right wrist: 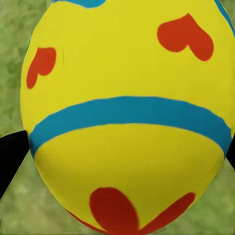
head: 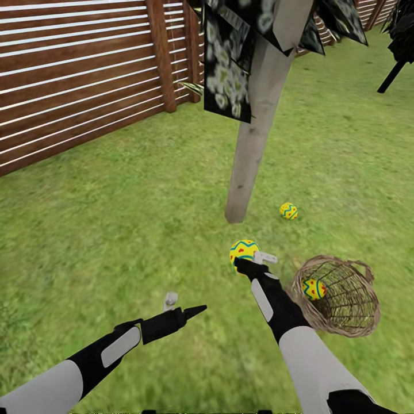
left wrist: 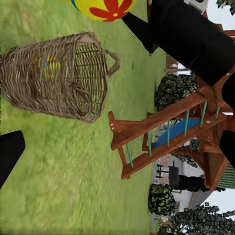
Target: Take the three Easter eggs out of the wicker basket on the lawn in the garden, then place them on the lawn next to a single tree (choose any tree) so that all three eggs are next to the same tree and none are left in the basket.
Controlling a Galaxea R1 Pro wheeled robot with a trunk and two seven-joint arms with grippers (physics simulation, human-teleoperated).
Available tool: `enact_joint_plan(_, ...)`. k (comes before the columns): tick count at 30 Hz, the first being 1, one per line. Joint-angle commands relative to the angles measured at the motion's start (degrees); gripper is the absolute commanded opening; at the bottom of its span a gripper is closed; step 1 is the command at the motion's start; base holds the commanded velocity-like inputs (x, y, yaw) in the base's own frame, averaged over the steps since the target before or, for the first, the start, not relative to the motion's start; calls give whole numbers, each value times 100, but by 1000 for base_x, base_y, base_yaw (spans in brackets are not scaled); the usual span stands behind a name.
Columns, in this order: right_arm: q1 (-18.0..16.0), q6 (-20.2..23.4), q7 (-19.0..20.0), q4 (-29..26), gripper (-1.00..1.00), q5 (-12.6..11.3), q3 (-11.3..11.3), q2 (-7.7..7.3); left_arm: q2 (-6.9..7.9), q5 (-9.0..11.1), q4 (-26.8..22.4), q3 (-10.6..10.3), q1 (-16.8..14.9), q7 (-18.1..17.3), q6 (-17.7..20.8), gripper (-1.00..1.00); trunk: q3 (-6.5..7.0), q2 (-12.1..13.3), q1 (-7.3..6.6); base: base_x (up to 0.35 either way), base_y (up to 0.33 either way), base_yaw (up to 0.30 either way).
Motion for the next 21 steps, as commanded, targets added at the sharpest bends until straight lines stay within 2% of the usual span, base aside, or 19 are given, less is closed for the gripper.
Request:
enact_joint_plan(1,-2,7,-35,-10,-100,-38,6,5,0,57,-3,-31,-7,-1,42,100,-32,-45,23,0,0,0)
enact_joint_plan(5,-2,-185,-35,-9,-100,-33,8,9,-55,48,-4,-42,-7,39,30,100,-141,-205,111,0,0,0)
enact_joint_plan(9,-2,-264,-50,-17,-100,-30,327,3,-94,44,-3,-50,-7,61,27,100,-250,-365,198,0,0,0)
enact_joint_plan(14,-2,-262,-53,-37,-100,-35,368,-4,-104,44,-3,-51,-7,62,22,100,-364,-566,308,0,0,0)
enact_joint_plan(21,-2,-259,-53,-450,-100,-44,359,-24,-104,30,6,-51,-7,63,19,100,-510,-847,462,0,0,0)
